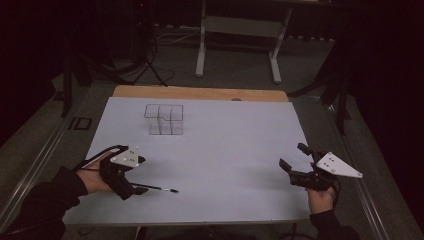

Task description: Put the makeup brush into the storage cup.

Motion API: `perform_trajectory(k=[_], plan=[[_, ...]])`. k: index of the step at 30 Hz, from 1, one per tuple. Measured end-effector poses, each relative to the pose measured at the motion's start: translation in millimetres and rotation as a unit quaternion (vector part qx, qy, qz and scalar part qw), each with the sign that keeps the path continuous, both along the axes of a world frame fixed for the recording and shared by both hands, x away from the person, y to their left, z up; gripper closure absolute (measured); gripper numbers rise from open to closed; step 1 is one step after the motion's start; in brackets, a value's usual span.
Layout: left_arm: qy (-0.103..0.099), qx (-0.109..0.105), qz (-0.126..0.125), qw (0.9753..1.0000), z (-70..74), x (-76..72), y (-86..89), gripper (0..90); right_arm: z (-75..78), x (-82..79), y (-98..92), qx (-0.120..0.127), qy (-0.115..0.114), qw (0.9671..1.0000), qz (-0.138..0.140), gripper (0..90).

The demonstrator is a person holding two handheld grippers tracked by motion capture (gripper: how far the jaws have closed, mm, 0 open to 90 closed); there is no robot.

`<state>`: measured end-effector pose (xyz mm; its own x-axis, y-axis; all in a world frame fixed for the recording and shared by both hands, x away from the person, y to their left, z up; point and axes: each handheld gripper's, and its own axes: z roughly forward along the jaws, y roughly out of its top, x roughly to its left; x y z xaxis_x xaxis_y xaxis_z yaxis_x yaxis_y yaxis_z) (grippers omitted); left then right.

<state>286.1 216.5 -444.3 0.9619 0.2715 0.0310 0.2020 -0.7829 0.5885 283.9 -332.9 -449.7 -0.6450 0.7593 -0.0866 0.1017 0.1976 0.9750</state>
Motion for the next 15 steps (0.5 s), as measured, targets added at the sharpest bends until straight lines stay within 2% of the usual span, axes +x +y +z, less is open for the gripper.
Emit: perform_trajectory(k=[3, 6, 9, 15], plan=[[0.005, 0.008, -0.005, 0.9999, -1.2, 1.0, -3.6, 5.4, 0.0, 0.0, 0.0, 0.0, 0.0, 1.0, 0.0, 13.2], [0.019, 0.023, -0.02, 0.9994, -4.0, 3.1, -9.5, 7.1, -0.1, -0.1, -0.2, 0.001, 0.001, 1.0, 0.0, 13.2], [0.018, 0.034, -0.031, 0.9988, -5.4, 4.0, -13.8, 10.0, -0.4, 0.3, -0.2, 0.0, 0.002, 1.0, 0.0, 13.2], [0.026, 0.061, -0.058, 0.9962, -8.0, 5.5, -24.2, 15.6, -0.3, 0.3, 0.4, -0.003, 0.002, 1.0, 0.0, 13.2]])
